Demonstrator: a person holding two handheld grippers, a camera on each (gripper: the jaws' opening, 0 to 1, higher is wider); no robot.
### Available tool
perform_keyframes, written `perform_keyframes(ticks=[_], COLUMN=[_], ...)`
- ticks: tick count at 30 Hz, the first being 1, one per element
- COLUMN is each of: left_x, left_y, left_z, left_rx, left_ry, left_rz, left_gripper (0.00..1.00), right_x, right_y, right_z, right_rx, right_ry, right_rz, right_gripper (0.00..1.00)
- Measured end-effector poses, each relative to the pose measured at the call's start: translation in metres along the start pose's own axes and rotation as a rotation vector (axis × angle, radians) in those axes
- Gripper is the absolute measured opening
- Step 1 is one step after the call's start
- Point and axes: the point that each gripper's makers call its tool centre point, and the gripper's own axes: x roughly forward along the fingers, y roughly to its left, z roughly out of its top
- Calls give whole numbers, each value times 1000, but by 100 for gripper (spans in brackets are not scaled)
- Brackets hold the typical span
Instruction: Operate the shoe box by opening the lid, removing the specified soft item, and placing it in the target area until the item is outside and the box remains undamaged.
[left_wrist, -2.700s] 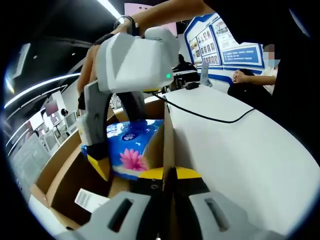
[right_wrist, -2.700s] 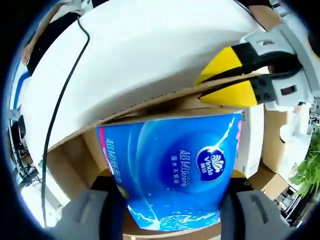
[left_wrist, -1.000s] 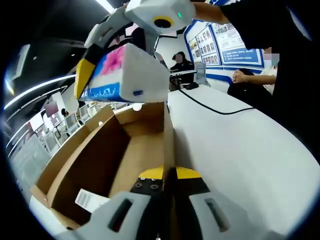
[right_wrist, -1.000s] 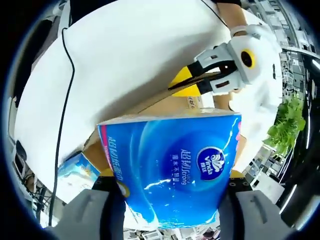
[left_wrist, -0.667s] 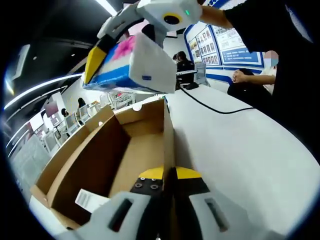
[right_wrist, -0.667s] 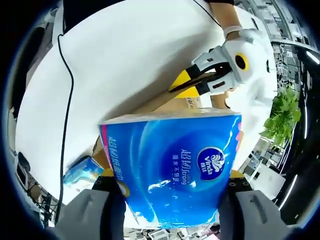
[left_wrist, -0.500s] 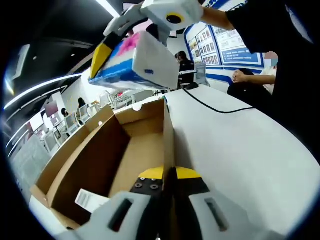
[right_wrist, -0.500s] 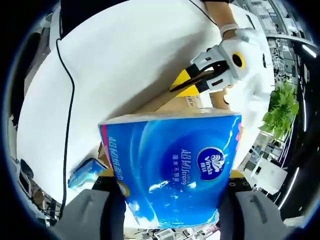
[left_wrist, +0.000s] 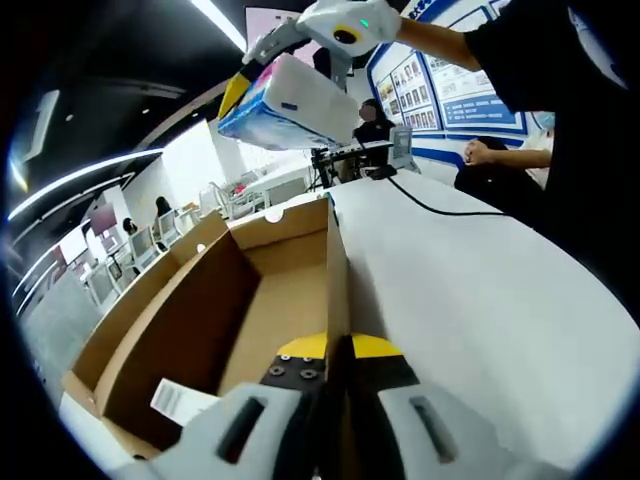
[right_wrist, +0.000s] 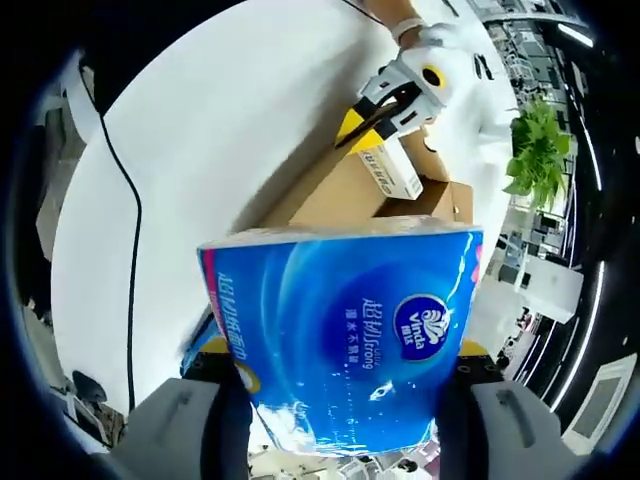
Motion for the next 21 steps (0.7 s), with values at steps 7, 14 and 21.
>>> perform_keyframes(ticks=[7, 14, 21], left_x=[0, 0, 0], left_y=[-2, -3, -4], left_z=[0, 1, 1], left_rx=[-4, -3, -2], left_ry=[3, 3, 3], left_rz=[2, 2, 3], left_gripper=[5, 5, 5], right_x=[-12, -20, -21], right_y=[30, 70, 103], right_z=[-19, -38, -46], right_rx=[112, 209, 324], right_ry=[37, 81, 108], right_rz=[19, 57, 89], right_gripper=[75, 75, 75])
